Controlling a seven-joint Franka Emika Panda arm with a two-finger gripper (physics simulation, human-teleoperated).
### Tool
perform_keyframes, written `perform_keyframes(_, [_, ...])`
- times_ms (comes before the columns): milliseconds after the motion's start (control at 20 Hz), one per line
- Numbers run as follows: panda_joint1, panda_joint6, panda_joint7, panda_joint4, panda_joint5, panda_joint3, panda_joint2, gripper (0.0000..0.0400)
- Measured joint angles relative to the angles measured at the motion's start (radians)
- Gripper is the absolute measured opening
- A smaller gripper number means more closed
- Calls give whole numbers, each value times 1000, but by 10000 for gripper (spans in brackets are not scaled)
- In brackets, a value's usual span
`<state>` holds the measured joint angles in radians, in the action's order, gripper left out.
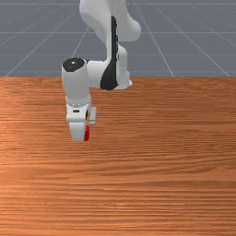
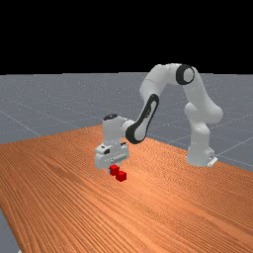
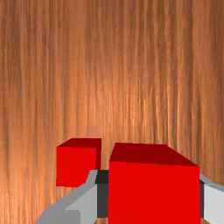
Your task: Stack all the cube
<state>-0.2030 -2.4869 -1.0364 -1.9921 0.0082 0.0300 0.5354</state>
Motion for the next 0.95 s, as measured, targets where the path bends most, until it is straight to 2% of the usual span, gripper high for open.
perform_keyframes(150, [-9,-52,-16,-50,6,-5,-23,198])
perform_keyframes(300, [0,-21,8,-39,3,2,-21,198])
perform_keyframes(700, [-20,-67,-31,-155,19,-9,-85,198])
perform_keyframes(850, [-11,-74,-15,-154,3,1,-76,198])
perform_keyframes(900, [-3,-86,-3,-157,-8,9,-73,278])
perform_keyframes(950, [1,-91,2,-157,-12,12,-69,327])
